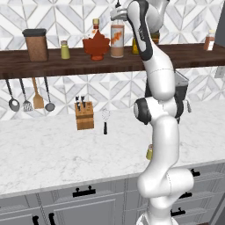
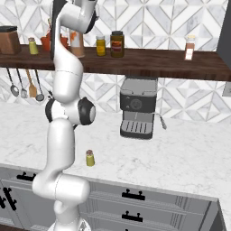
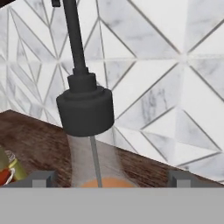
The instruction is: Put the shaker and condiment bottle from the counter next to their counterparts in the cabinet.
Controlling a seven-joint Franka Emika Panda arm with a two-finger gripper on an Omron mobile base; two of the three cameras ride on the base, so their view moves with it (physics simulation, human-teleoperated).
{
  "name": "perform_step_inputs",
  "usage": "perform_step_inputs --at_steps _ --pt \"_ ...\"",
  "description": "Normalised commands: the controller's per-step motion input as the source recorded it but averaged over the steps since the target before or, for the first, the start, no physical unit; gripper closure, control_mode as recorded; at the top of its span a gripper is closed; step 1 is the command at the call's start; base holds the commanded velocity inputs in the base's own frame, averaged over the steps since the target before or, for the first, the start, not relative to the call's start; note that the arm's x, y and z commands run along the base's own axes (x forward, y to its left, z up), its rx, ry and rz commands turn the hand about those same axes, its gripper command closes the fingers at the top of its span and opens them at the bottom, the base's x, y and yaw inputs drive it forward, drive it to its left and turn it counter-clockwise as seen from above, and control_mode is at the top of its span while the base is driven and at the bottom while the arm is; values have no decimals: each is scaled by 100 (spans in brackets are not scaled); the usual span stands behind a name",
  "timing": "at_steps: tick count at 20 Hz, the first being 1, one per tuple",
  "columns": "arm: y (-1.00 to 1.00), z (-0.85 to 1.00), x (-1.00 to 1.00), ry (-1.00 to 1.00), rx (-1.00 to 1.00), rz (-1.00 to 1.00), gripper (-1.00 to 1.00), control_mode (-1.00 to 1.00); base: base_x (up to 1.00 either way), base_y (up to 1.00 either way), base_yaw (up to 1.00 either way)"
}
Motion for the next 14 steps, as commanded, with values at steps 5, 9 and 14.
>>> perform_step_inputs --at_steps 5,9,14 --pt "-11 1 0 0 0 0 -100 -100 0 0 0" --pt "-17 0 -5 0 0 0 -100 -100 0 0 0" --pt "-2 0 0 0 0 0 -100 -100 0 0 0"
